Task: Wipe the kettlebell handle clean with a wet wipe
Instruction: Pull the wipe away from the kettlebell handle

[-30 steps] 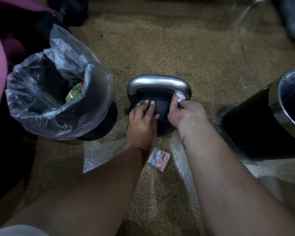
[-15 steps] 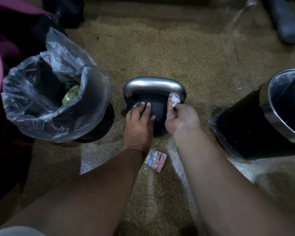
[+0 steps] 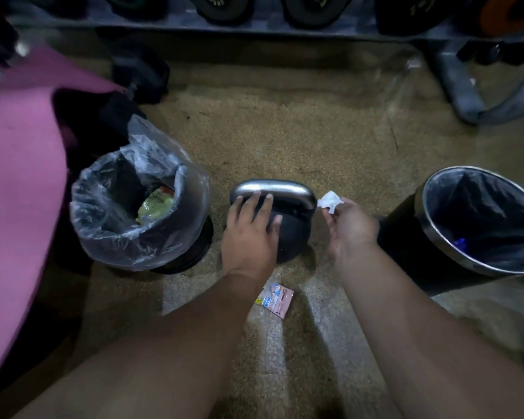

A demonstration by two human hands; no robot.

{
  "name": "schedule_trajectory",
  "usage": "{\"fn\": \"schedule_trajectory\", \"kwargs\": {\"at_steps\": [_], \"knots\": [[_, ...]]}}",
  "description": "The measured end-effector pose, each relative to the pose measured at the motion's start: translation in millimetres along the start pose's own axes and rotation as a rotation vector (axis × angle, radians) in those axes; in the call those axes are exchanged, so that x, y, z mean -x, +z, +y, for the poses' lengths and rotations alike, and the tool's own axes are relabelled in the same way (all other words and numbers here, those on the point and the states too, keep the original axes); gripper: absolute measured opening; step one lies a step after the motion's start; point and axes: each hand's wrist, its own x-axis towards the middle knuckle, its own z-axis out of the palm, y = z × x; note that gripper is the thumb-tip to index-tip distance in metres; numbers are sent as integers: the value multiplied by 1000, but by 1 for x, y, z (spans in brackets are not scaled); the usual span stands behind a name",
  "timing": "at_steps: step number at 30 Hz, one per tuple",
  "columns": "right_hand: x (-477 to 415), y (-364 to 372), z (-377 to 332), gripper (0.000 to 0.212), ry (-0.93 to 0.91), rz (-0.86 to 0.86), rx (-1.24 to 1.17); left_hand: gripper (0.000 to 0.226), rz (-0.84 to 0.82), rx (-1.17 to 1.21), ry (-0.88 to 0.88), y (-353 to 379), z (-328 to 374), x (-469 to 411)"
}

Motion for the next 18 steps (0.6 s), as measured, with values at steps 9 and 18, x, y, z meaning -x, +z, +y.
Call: {"fn": "schedule_trajectory", "kwargs": {"at_steps": [9, 18], "knots": [[46, 76, -6, 22, -97, -142, 34, 49, 4, -132, -72, -86, -44, -42], [98, 176, 90, 18, 20, -322, 182, 44, 53, -204, -265, -157, -142, -39]]}}
